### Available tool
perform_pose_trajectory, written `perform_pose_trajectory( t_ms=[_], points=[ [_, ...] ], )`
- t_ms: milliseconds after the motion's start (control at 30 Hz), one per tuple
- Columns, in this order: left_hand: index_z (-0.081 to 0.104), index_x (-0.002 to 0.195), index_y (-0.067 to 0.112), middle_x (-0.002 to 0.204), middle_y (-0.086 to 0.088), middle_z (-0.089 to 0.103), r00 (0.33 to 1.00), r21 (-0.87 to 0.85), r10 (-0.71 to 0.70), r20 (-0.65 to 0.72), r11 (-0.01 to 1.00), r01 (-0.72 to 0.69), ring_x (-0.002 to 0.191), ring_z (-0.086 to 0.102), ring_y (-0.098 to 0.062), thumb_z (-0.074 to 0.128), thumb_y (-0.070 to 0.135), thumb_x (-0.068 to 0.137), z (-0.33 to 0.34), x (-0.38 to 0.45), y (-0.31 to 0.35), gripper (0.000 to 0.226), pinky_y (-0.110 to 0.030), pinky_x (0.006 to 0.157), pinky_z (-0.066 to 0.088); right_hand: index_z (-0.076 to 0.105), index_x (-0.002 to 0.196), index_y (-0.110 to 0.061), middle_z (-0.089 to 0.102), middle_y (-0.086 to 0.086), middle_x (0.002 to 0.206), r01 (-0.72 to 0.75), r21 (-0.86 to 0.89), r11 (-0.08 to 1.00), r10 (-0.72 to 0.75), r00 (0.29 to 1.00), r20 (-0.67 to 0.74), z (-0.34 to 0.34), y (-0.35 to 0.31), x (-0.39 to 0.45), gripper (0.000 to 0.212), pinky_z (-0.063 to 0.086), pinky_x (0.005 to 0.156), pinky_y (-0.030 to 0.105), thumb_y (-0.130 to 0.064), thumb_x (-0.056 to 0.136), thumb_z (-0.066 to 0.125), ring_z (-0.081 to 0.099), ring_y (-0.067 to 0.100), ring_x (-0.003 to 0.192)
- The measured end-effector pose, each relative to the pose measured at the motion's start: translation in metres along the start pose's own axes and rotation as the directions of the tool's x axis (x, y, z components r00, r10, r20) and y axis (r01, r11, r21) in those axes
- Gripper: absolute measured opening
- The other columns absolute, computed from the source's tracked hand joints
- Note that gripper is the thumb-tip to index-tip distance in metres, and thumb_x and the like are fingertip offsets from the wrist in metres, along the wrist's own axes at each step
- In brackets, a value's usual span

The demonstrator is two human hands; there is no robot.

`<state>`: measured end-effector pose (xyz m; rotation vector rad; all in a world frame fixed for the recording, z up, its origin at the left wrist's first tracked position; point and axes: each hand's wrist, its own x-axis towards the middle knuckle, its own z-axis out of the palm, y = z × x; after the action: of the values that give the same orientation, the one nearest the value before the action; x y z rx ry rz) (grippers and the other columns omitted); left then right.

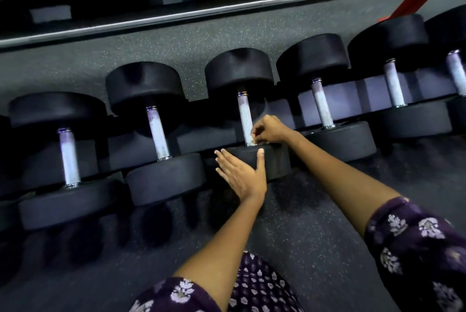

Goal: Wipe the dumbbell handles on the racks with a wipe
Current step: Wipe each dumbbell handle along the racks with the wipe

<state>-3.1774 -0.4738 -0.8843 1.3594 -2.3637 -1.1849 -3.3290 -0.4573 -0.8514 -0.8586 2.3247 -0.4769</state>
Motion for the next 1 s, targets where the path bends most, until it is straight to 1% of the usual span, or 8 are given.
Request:
perform_pose_trajectory(
  t_ms=[100, 200, 300, 433, 567, 733, 833, 1000],
  points=[
    [0.017, 0.149, -0.006, 0.157, -0.024, 0.017, 0.949, 0.167, 0.314, -0.002, 0.936, -0.309, 0.146, 0.015, -0.035, 0.027, 0.078, 0.081, -0.001, 0.006, -0.019, 0.109, -0.042, 0.119, 0.0, 0.074, 0.085, -0.003, 0.072, 0.014, 0.09, -0.045, -0.03, 0.999, 0.043, 0.996, -0.073, 0.0, 0.002, 0.003, 0.014, 0.033, 0.057, 0.005, -0.002, 0.073, 0.067, 0.066, 0.02, 0.088],
    [0.023, 0.147, 0.001, 0.154, -0.019, 0.026, 0.728, 0.241, 0.684, 0.051, 0.699, -0.674, 0.143, 0.017, -0.036, 0.023, 0.066, 0.095, -0.006, 0.025, -0.045, 0.083, -0.043, 0.118, 0.006, 0.074, 0.083, -0.005, 0.072, 0.012, 0.085, 0.002, -0.003, 1.0, -0.002, 1.0, -0.028, 0.006, -0.006, 0.004, 0.012, 0.033, 0.058, 0.002, -0.004, 0.072, 0.069, 0.062, 0.012, 0.078],
    [0.031, 0.143, 0.008, 0.147, -0.013, 0.033, 0.568, 0.22, 0.821, 0.063, 0.544, -0.81, 0.137, 0.026, -0.036, 0.025, 0.059, 0.099, -0.008, 0.04, -0.056, 0.068, -0.046, 0.117, 0.011, 0.074, 0.083, -0.004, 0.072, 0.013, 0.085, -0.035, 0.026, 0.999, 0.037, 0.997, -0.074, 0.005, -0.005, 0.005, 0.012, 0.033, 0.055, 0.001, -0.003, 0.071, 0.069, 0.057, 0.009, 0.074],
    [0.042, 0.136, 0.009, 0.134, -0.014, 0.049, 0.574, 0.163, 0.818, -0.034, 0.571, -0.805, 0.127, 0.041, -0.034, 0.046, 0.048, 0.087, -0.001, 0.04, -0.058, 0.062, -0.049, 0.111, 0.026, 0.073, 0.082, -0.003, 0.072, 0.014, 0.086, 0.005, -0.013, 1.0, -0.006, 0.998, -0.065, 0.015, -0.008, 0.007, 0.012, 0.036, 0.064, 0.013, -0.003, 0.073, 0.065, 0.066, 0.02, 0.084],
    [0.043, 0.133, 0.009, 0.13, -0.012, 0.049, 0.559, 0.162, 0.827, -0.056, 0.56, -0.813, 0.122, 0.043, -0.033, 0.048, 0.047, 0.084, -0.002, 0.039, -0.055, 0.062, -0.05, 0.108, 0.03, 0.073, 0.081, -0.003, 0.072, 0.013, 0.086, -0.031, 0.012, 0.999, 0.032, 0.993, -0.112, 0.008, 0.0, 0.012, 0.012, 0.034, 0.059, 0.005, -0.001, 0.071, 0.066, 0.066, 0.021, 0.086],
    [0.043, 0.133, 0.008, 0.131, -0.01, 0.043, 0.557, 0.163, 0.828, -0.064, 0.56, -0.812, 0.12, 0.043, -0.033, 0.049, 0.046, 0.084, -0.002, 0.039, -0.054, 0.062, -0.049, 0.107, 0.031, 0.073, 0.078, -0.003, 0.072, 0.013, 0.081, 0.063, -0.039, 0.997, -0.064, 0.998, -0.027, 0.015, -0.017, 0.013, 0.011, 0.038, 0.062, 0.012, -0.001, 0.073, 0.064, 0.065, 0.019, 0.08],
    [0.043, 0.132, 0.008, 0.13, -0.009, 0.044, 0.569, 0.156, 0.82, -0.058, 0.57, -0.806, 0.119, 0.044, -0.033, 0.049, 0.046, 0.084, -0.003, 0.038, -0.054, 0.061, -0.051, 0.106, 0.032, 0.073, 0.077, -0.003, 0.071, 0.012, 0.079, -0.039, 0.035, 0.999, 0.039, 0.999, -0.017, 0.002, 0.001, 0.015, 0.011, 0.04, 0.057, 0.009, 0.003, 0.07, 0.068, 0.06, 0.012, 0.072],
    [0.045, 0.132, 0.008, 0.13, -0.01, 0.046, 0.577, 0.157, 0.815, -0.051, 0.577, -0.801, 0.118, 0.047, -0.034, 0.049, 0.046, 0.084, -0.004, 0.038, -0.053, 0.061, -0.052, 0.106, 0.034, 0.073, 0.075, -0.003, 0.071, 0.014, 0.078, -0.093, 0.018, 0.996, 0.094, 0.993, -0.064, 0.004, 0.012, 0.016, 0.012, 0.046, 0.062, 0.015, 0.001, 0.072, 0.062, 0.066, 0.017, 0.072]
  ],
)
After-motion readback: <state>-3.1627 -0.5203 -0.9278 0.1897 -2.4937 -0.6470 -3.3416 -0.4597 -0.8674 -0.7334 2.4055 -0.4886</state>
